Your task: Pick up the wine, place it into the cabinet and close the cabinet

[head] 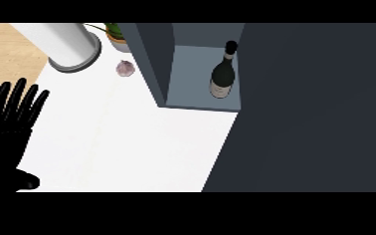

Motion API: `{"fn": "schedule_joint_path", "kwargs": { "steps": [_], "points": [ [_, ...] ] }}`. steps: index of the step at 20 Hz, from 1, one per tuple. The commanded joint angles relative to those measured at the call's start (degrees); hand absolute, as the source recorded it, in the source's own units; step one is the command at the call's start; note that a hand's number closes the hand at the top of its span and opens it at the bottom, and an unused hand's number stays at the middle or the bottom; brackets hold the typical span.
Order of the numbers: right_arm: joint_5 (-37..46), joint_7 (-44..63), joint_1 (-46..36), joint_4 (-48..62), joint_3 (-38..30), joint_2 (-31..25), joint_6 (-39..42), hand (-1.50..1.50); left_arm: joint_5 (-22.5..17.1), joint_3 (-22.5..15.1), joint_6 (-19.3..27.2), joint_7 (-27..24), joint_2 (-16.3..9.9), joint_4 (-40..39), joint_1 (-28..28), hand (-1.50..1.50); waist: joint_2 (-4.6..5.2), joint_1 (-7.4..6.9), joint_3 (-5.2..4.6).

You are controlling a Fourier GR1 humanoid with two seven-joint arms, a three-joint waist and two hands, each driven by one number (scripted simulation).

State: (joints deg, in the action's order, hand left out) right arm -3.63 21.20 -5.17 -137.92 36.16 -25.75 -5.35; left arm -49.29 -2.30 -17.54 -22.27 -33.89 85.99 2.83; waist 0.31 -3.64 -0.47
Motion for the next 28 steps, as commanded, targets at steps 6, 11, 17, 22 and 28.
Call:
{"fn": "schedule_joint_path", "kwargs": {
  "steps": [6, 11, 17, 22, 28],
  "points": [
    [1.56, 15.37, -28.62, 17.20, 6.07, 25.12, -8.55, 1.50, -0.91, 2.00, -2.60, 0.77, -1.25, -2.16, 0.05, -1.50, -0.26, 0.75, 0.10],
    [-3.68, 16.61, -45.51, 29.40, 2.13, 25.54, -17.48, 1.50, -0.86, 3.93, -6.27, -1.02, -0.77, -5.77, 0.84, -1.50, -0.25, 1.56, 0.26],
    [-13.96, 6.33, -52.25, 46.40, -4.71, 25.69, -14.04, 1.50, 1.29, 4.74, -4.95, -0.58, 1.12, -7.02, -1.09, -1.50, -0.03, 2.21, 0.41],
    [-16.45, 3.37, -49.79, 48.58, -6.21, 25.73, -13.39, 1.50, 3.44, 5.83, -5.85, -0.89, 2.76, -6.86, 1.10, -1.50, -0.23, 2.87, 0.44],
    [-18.36, -0.81, -48.03, 55.31, -11.42, 25.75, -10.33, 1.50, 2.00, 10.23, -9.84, 0.63, -0.15, -12.23, -2.81, -1.50, -0.19, 3.28, 0.44]
  ]
}}
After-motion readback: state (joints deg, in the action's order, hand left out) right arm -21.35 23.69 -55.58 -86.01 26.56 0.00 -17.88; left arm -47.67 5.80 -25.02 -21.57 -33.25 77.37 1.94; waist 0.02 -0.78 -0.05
